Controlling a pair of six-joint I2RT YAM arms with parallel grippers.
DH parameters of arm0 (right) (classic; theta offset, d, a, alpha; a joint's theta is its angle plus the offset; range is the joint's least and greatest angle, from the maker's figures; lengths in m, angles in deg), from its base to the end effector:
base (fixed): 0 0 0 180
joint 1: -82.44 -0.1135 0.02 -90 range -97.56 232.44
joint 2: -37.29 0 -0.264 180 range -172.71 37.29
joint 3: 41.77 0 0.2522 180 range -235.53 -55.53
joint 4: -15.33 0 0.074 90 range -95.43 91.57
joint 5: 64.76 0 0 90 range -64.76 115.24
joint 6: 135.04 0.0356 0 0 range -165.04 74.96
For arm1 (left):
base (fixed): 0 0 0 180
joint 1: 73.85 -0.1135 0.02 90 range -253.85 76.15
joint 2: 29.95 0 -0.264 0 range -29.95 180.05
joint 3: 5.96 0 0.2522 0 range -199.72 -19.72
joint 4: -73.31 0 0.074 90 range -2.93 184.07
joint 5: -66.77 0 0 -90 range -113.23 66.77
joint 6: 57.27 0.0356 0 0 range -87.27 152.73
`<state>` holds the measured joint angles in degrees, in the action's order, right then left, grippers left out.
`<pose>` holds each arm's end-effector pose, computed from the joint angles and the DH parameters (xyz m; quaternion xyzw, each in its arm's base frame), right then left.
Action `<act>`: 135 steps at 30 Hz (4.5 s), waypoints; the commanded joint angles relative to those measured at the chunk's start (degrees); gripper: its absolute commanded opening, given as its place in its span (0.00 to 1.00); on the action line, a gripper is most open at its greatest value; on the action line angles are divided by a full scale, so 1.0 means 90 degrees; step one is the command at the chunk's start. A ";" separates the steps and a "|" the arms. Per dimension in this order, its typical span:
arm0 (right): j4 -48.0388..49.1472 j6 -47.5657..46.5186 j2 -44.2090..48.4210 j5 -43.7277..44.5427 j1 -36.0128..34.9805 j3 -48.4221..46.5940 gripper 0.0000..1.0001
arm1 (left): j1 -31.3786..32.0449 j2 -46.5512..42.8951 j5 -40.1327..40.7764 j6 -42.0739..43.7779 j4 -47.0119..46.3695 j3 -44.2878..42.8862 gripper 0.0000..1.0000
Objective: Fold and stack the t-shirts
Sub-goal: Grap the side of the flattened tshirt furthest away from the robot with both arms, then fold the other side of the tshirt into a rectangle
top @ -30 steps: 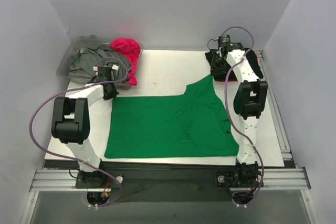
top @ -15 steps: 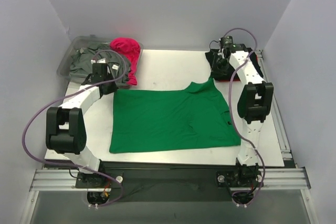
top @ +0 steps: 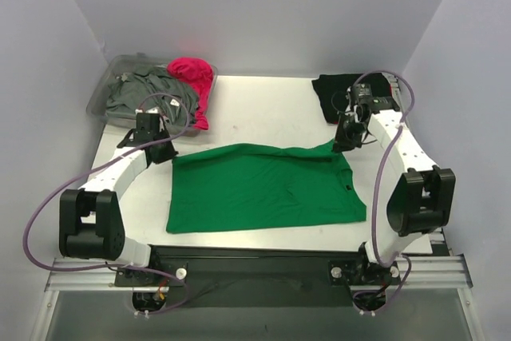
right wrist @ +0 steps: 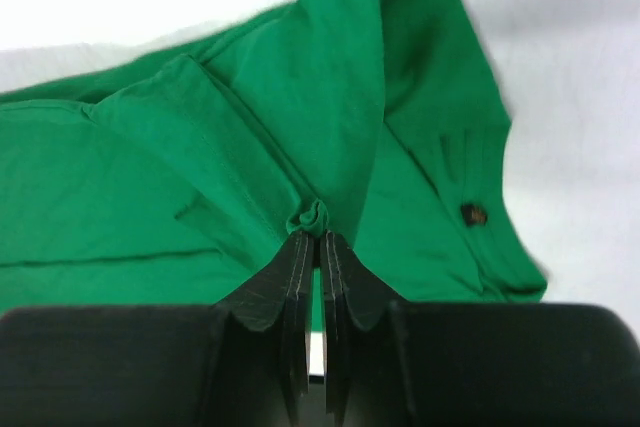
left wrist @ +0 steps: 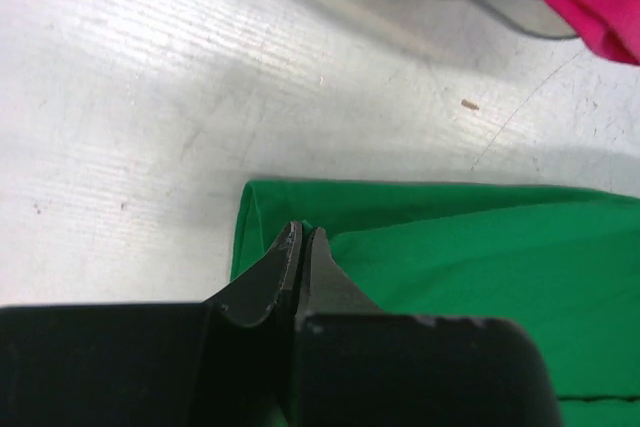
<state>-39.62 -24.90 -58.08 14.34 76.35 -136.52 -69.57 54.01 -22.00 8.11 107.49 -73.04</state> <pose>0.3558 0.0447 0.2837 0.0884 0.9472 0.1552 0.2664 0.3016 -0.0218 0.2176 -0.1700 0.9273 -0.0734 0.3253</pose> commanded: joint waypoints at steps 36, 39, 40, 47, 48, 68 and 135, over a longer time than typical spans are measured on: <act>-0.0589 0.0594 0.2365 0.0820 0.0032 0.2787 0.00 | -0.0026 -0.2191 0.0000 -0.0799 0.1167 0.1500 0.00; -0.0599 0.0643 0.2277 0.0976 0.0022 0.2983 0.00 | -0.0026 -0.2181 -0.0088 -0.1033 0.1362 0.1569 0.12; -0.0619 0.0662 0.2267 0.1073 0.0022 0.3090 0.00 | -0.0016 -0.2181 -0.0098 -0.1150 0.1431 0.1569 0.27; -0.0940 0.0633 0.2121 0.1394 -0.0300 0.2946 0.71 | -0.0016 -0.2668 0.0009 -0.1405 0.2007 0.1335 0.60; -0.0951 0.0595 0.2101 0.1425 -0.0436 0.2838 0.73 | -0.0016 -0.2688 0.0019 -0.1424 0.2047 0.1286 0.61; 0.0651 0.0243 -0.1004 -0.0518 -0.1052 0.0689 0.54 | 0.0814 -0.0064 -0.0753 -0.1288 0.0113 0.0397 0.61; -0.0042 0.0994 -0.0019 0.0156 -0.2829 0.2046 0.01 | 0.0726 -0.0032 -0.0879 -0.0624 0.0377 0.0758 0.63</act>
<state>-36.21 -17.97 -61.25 13.51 52.22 -118.91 -62.71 56.44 -28.64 0.94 110.90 -66.26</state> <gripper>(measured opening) 0.031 0.624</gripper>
